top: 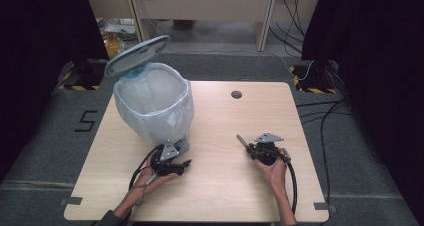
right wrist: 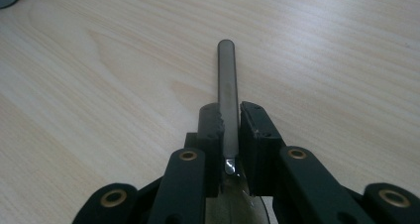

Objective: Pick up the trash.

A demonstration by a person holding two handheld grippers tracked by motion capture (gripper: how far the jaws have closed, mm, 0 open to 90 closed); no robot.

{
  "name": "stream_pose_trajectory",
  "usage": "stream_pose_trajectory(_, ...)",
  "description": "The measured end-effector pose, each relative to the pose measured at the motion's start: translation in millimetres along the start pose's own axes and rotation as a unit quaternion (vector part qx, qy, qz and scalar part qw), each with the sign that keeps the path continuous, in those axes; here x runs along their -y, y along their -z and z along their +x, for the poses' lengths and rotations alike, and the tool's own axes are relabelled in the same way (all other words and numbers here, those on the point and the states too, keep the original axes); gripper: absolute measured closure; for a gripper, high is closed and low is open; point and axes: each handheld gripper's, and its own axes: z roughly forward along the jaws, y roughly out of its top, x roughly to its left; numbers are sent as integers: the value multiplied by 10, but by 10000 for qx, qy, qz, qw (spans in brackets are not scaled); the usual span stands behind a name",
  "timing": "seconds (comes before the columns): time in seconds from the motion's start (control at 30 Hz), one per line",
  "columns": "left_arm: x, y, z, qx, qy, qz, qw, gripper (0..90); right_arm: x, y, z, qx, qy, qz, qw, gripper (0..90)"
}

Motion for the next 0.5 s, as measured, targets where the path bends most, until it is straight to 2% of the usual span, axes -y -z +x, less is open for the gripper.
stream_pose_trajectory(0.5,2,1,3,30,22,-15,10000,339,-156,153,48,6,131,-289,9995,796)
